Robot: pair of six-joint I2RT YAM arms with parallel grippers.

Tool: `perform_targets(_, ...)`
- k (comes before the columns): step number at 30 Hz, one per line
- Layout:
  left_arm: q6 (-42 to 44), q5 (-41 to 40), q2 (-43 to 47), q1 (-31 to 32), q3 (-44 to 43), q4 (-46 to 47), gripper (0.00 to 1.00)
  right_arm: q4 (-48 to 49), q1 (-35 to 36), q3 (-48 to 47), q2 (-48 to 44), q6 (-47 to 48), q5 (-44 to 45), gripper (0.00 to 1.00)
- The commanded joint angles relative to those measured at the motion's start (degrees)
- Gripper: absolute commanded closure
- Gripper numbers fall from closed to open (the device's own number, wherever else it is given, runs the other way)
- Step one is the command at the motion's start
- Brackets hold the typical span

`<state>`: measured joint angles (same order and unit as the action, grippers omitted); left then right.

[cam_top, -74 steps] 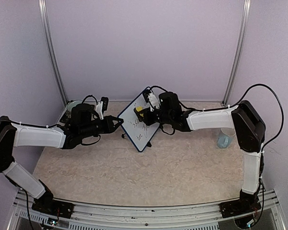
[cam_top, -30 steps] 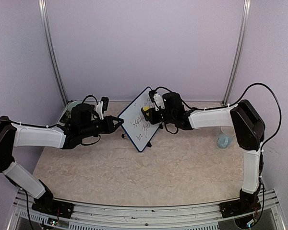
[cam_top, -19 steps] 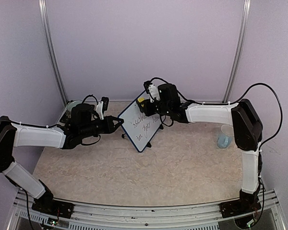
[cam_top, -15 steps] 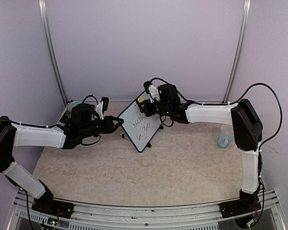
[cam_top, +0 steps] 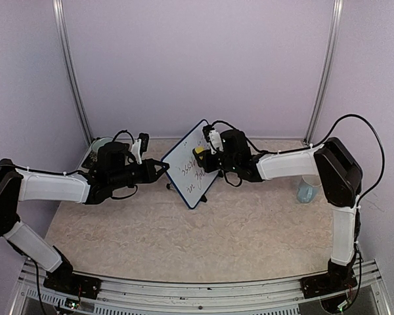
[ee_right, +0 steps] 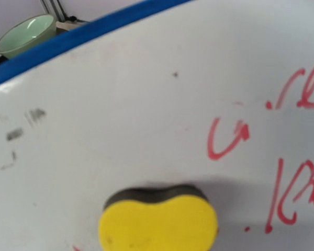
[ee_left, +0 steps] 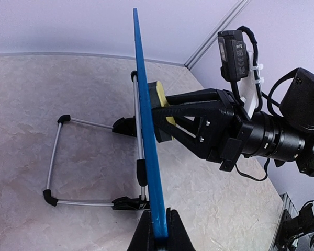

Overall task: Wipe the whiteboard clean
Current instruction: Erase the whiteboard at the center of the board.

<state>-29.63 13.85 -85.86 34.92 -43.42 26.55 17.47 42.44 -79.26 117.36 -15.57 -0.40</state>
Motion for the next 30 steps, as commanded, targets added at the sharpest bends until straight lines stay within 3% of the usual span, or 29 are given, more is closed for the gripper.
perform_targets(1, -0.1, 4.8, 0.4, 1.2, 0.4, 0.8, 1.0, -5.5, 0.4, -3.0, 1.1, 0.4, -0.4, 0.9)
perform_targets(15, 0.1, 4.6, 0.7, 1.1, 0.4, 0.6, 1.0, -10.2, -1.3, -11.7, 2.8, -1.5, 2.6, 0.89)
perform_targets(30, 0.0, 4.6, 0.7, 1.1, 0.4, 0.8, 1.0, -7.0, -2.7, -0.7, 1.2, -3.0, 1.5, 0.92)
